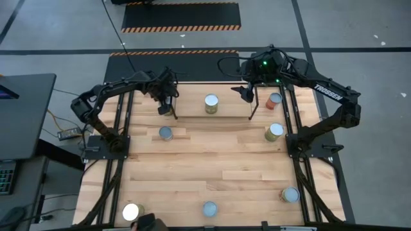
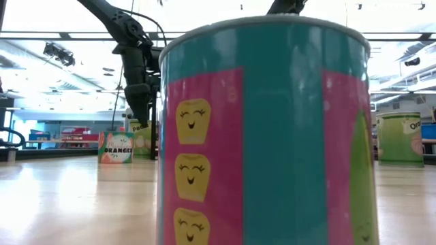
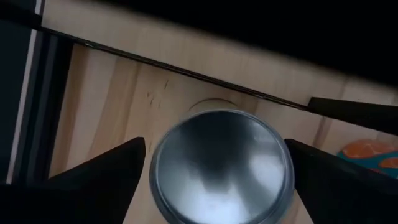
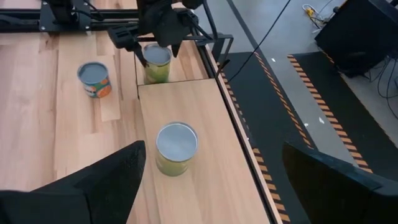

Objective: Pick and place cans onto a shelf
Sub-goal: Put the canned pears on the shelf aligned with the other canned pears

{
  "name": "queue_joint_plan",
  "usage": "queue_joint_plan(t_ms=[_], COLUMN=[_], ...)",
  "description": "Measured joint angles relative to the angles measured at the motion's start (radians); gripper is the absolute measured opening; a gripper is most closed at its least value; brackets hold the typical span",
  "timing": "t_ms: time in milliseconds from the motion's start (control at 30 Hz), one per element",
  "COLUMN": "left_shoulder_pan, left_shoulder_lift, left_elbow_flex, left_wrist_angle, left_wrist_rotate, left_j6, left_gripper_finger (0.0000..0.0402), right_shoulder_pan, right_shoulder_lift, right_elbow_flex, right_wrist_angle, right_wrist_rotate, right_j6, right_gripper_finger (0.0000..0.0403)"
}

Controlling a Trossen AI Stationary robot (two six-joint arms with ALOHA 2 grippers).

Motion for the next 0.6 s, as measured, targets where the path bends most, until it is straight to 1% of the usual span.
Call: queue_joint_plan(t_ms=[100,267,433,600], left_shoulder_pan=[-0.001,0.000,-0.002,-0.004], left_shoulder_lift=[0.001,-0.008,-0.069,-0.172], left_elbow_flex=[0.000,0.001,0.013,0.092], left_wrist_angle=[0.000,-0.049,-0.181,-0.374], left_wrist_rotate=[0.000,-0.033,-0.071,-0.140], left_j6=[0.000,-0.008,-0.036,-0.082], left_gripper_finger=[0.0372,0.0319,0.0319,0.0320], right_shoulder_pan=[0.000,0.000,0.000,0.000], right_shoulder_lift=[0.000,0.000,0.000,0.000], right_elbow_flex=[0.000,0.000,0.000,0.000], right_wrist_angle=[-0.001,-0.003,-0.004,-0.004], right_wrist_rotate=[0.000,0.000,-0.001,-0.001], right_j6=[0.000,0.000,-0.001,-0.010], right_gripper_finger=[0.0381,0.0381,0.0381,0.0381])
